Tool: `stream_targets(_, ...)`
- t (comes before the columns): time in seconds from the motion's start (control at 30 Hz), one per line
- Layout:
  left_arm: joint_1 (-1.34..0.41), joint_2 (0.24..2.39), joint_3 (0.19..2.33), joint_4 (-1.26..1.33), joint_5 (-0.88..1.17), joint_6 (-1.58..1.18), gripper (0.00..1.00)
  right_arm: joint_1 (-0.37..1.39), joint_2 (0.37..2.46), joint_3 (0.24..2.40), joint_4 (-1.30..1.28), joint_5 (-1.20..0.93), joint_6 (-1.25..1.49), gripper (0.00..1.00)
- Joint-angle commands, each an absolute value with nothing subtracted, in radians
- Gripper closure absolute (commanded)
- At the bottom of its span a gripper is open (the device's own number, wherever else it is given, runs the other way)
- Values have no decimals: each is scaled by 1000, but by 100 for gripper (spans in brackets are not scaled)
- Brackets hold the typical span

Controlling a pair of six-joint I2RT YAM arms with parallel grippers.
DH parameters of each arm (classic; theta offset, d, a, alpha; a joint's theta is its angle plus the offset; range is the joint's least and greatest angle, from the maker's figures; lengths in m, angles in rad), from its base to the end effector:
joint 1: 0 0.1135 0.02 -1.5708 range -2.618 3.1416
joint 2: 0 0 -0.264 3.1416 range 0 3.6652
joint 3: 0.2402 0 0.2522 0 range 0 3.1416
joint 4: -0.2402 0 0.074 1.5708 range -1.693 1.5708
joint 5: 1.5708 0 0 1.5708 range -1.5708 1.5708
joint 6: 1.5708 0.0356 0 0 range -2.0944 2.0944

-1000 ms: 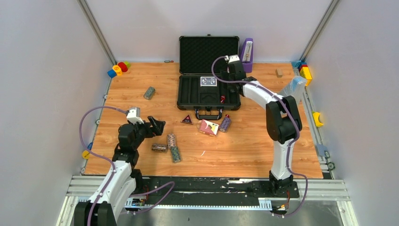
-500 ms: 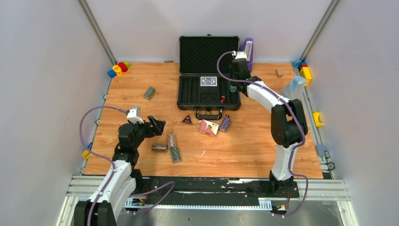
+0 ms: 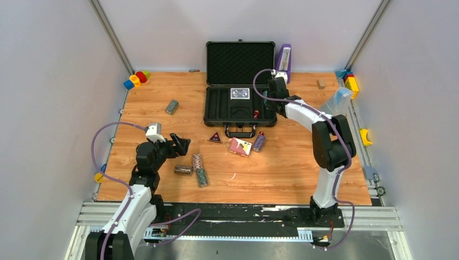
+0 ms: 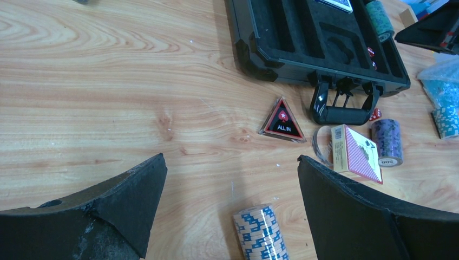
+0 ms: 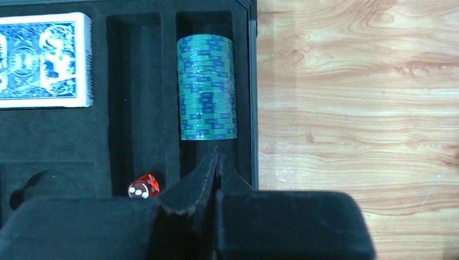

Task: Pack up texas hold em set

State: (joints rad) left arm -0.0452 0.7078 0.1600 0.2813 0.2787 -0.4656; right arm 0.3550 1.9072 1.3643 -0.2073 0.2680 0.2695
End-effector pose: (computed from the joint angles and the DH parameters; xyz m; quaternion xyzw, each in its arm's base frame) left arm 0.1636 -0.0172 0.1803 -0.0818 0.7873 -0.2586 0.5536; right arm 0.4038 0.1396 0.2137 0.0144 0.9102 0.0048 0.4138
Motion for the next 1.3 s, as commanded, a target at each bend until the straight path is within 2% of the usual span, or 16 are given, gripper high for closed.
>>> stream_targets(0.0,-41,699,199,317,279,-469,1,334,1957,1406,-168,244,305,100)
stream_targets(0.43,-41,722,202,328,281,-469,1,296,2111,1646,-225,155,275,100)
stream_targets(0.5,-41,721,202,328,279,-469,1,295,2093,1636,-233,123,267,96)
stream_targets(0.57,-41,722,202,329,279,-469,1,295,2059,1607,-227,93,260,81)
stream_targets(0.7,-40,725,201,330,279,-469,1,298,1951,1528,-228,39,266,66)
stream_targets(0.73,-41,725,202,330,277,-469,1,299,1918,1504,-231,29,273,59)
stream_targets(0.8,-41,727,201,331,274,-469,1,311,1851,1459,-250,97,321,36)
stream_targets(0.83,-41,727,202,331,274,-467,1,318,1822,1445,-280,161,360,8)
stream_targets(0.87,-41,727,204,329,273,-467,1,322,1799,1437,-312,198,383,1)
stream_targets(1.03,-41,717,204,319,273,-466,1,321,1666,1370,-475,199,519,0)
stream_targets(1.17,-40,712,198,325,273,-469,1,321,1513,1189,-429,24,584,0)
stream_targets(1.27,-41,717,198,333,279,-468,1,331,1416,1057,-420,16,741,7)
